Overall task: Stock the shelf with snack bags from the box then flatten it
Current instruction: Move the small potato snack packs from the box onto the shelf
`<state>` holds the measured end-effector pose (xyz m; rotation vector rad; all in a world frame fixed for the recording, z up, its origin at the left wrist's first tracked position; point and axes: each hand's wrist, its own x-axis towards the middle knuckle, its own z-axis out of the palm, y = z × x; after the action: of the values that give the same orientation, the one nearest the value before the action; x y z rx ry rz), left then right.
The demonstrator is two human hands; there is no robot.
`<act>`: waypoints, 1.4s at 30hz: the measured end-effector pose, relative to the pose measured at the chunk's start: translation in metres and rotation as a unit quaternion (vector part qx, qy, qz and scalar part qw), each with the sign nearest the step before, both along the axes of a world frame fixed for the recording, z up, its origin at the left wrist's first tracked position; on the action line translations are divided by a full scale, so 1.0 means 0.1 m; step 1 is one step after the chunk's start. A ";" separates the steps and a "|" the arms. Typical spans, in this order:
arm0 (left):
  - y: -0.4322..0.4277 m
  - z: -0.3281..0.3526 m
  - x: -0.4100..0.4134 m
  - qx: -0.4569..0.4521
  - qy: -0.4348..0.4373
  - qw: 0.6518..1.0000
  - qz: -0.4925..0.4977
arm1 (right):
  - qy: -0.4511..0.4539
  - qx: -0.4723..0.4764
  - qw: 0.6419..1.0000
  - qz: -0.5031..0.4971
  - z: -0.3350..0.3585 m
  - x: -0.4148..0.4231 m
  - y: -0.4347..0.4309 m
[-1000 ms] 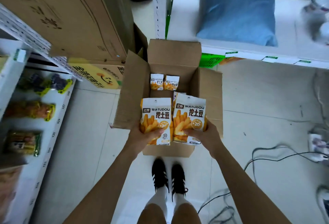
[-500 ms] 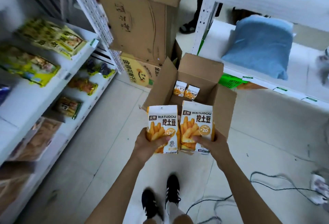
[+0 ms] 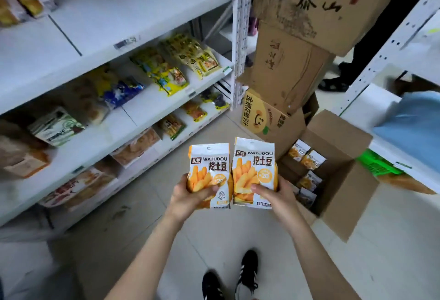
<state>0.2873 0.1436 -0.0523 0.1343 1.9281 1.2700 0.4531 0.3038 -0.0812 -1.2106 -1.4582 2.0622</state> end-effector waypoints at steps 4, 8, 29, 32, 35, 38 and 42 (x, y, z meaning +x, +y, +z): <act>-0.49 0.23 -0.35 0.023 0.025 0.998 0.058 | -0.006 0.022 0.998 0.058 0.22 -0.53 -0.31; -0.91 0.40 -0.73 0.037 0.048 0.992 0.111 | -0.004 0.054 0.993 0.106 0.45 -1.08 -0.57; -0.34 1.33 -2.51 0.103 0.218 0.933 0.267 | 0.085 0.126 0.952 0.268 1.60 -3.56 0.27; -0.04 1.36 -2.79 0.093 0.231 0.926 0.282 | 0.078 0.144 0.942 0.294 1.71 -3.87 0.61; 0.20 1.37 -3.10 0.090 0.228 0.924 0.293 | 0.075 0.155 0.934 0.313 1.78 -4.23 0.91; 0.37 1.41 -3.42 0.086 0.231 0.923 0.296 | 0.083 0.152 0.928 0.330 1.81 -4.63 1.12; 0.56 1.50 -3.94 0.083 0.244 0.918 0.303 | 0.095 0.163 0.924 0.331 1.86 -5.23 1.28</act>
<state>-0.1068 0.1994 0.0973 -0.0818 2.3870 1.9569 -0.0704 0.4314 0.1043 -0.3914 -2.2065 2.1027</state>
